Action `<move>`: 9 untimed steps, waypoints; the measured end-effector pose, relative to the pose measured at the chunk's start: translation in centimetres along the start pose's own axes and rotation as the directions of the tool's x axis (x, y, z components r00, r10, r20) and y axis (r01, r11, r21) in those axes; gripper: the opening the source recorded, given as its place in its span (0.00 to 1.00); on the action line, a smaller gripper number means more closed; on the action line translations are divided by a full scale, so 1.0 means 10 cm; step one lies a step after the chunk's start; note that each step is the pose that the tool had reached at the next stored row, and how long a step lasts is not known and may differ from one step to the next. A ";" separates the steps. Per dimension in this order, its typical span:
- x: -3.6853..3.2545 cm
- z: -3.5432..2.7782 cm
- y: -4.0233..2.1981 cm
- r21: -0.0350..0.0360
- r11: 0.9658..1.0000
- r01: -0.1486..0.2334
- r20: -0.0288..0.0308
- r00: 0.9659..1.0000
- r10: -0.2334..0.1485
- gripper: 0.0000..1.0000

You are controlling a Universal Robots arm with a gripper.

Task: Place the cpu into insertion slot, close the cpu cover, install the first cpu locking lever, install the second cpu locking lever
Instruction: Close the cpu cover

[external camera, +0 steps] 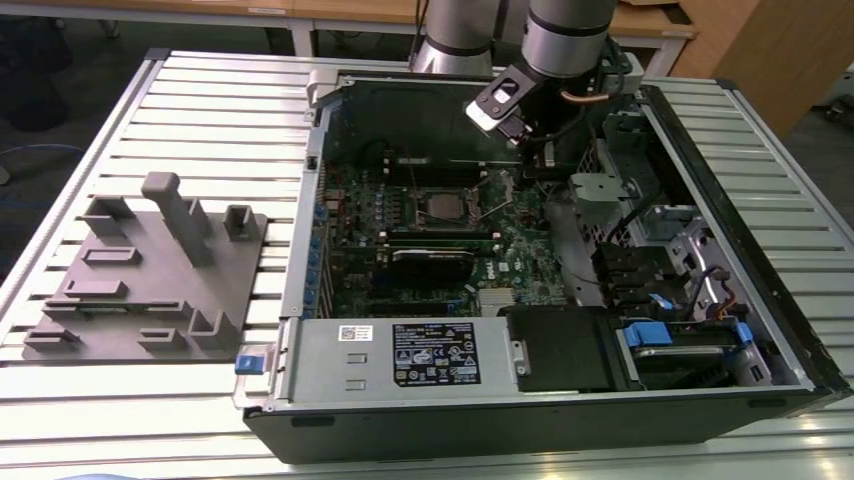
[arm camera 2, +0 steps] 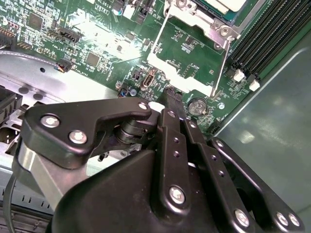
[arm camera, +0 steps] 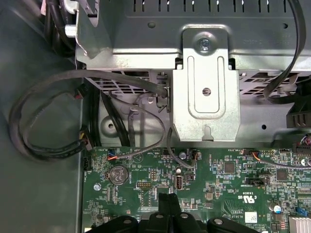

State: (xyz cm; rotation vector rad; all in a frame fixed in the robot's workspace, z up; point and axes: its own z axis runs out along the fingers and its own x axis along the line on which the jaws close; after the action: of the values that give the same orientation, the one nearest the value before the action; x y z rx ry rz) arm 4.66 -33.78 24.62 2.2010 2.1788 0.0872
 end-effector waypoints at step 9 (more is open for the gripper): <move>0.000 0.026 -0.002 0.000 1.000 0.000 0.000 1.000 0.000 0.11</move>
State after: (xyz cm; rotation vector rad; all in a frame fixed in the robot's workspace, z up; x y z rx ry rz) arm 4.66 -33.78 24.36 2.2010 2.1787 0.0873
